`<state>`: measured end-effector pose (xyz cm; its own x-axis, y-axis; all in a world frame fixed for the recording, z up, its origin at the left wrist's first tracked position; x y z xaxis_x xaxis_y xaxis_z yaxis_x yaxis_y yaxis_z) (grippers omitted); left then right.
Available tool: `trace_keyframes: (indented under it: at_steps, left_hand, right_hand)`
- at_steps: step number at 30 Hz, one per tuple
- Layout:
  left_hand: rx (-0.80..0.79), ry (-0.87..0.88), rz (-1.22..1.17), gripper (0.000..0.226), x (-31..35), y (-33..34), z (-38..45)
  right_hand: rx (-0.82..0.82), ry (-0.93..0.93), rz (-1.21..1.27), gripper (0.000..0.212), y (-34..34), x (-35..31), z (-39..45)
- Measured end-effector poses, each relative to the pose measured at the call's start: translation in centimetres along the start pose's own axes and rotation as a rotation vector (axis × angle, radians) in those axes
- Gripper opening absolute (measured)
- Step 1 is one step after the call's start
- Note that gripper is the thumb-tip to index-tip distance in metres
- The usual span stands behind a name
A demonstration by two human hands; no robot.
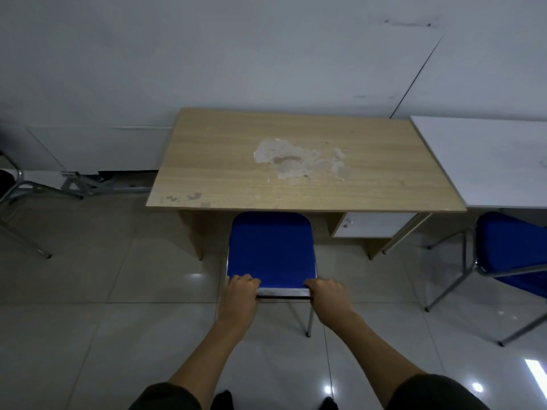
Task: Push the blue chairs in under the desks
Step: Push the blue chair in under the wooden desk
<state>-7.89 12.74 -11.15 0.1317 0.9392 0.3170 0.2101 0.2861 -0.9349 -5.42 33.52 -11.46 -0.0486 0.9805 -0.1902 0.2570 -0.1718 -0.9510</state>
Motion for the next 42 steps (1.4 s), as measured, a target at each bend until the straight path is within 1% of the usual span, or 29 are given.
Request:
trace_keyframes:
  at_steps: [2,4,5,7,9,12,19,24,28,34,37,42]
  left_hand:
    - [0.001,-0.004,-0.010,0.032,-0.3,0.2,0.3]
    - [-0.004,-0.018,-0.038,0.029,-0.7,0.2,0.1]
    - [0.002,-0.035,-0.056,0.028,-0.9,0.2,0.0]
    - [0.020,-0.085,-0.085,0.027,-1.5,0.3,-0.4]
    - [0.028,-0.117,-0.102,0.031,-2.0,0.8,-0.3]
    - [0.043,-0.102,-0.071,0.034,-2.2,1.3,0.7]
    - [0.032,-0.091,-0.052,0.036,-2.9,0.8,3.5]
    - [0.047,-0.082,-0.033,0.033,-2.8,-0.2,5.8]
    - [0.062,-0.087,-0.017,0.036,-3.1,-1.0,8.5]
    - [0.087,-0.082,-0.040,0.041,-3.9,-2.0,13.2]
    - [0.094,-0.092,-0.048,0.039,-4.0,-2.7,15.7]
    - [0.064,-0.111,-0.023,0.025,-4.9,-3.0,20.3]
  right_hand:
    - [0.019,-0.001,0.038,0.021,-0.5,-0.1,-0.3]
    - [0.065,0.031,0.122,0.013,-0.7,0.4,-1.1]
    - [0.096,0.076,0.159,0.014,-0.6,1.2,-1.7]
    - [0.118,0.171,0.227,0.030,0.2,2.8,-2.6]
    - [0.111,0.174,0.292,0.030,1.2,3.6,-2.3]
    - [0.080,0.164,0.287,0.021,1.3,4.0,-0.9]
    - [0.078,0.154,0.318,0.015,1.4,4.3,2.3]
    - [0.084,0.135,0.311,0.019,0.6,4.4,5.1]
    - [0.082,0.133,0.305,0.020,-0.1,4.5,7.9]
    - [0.048,0.094,0.266,0.017,-1.6,4.5,12.8]
    - [0.035,0.079,0.238,0.019,-2.6,4.7,15.2]
    - [-0.020,0.076,0.223,0.022,-3.9,5.0,19.2]
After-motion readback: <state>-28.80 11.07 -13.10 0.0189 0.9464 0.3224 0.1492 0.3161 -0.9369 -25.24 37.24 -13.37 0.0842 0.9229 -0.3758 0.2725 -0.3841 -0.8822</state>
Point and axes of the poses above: each hand's wrist, its own z-axis towards the middle knuckle, its own y-axis out of the palm, x = y × z, the point moved 10 cm from there along z, towards the middle knuckle, and after that the axes turned 6 degrees about -y, right-handed, at the moved point
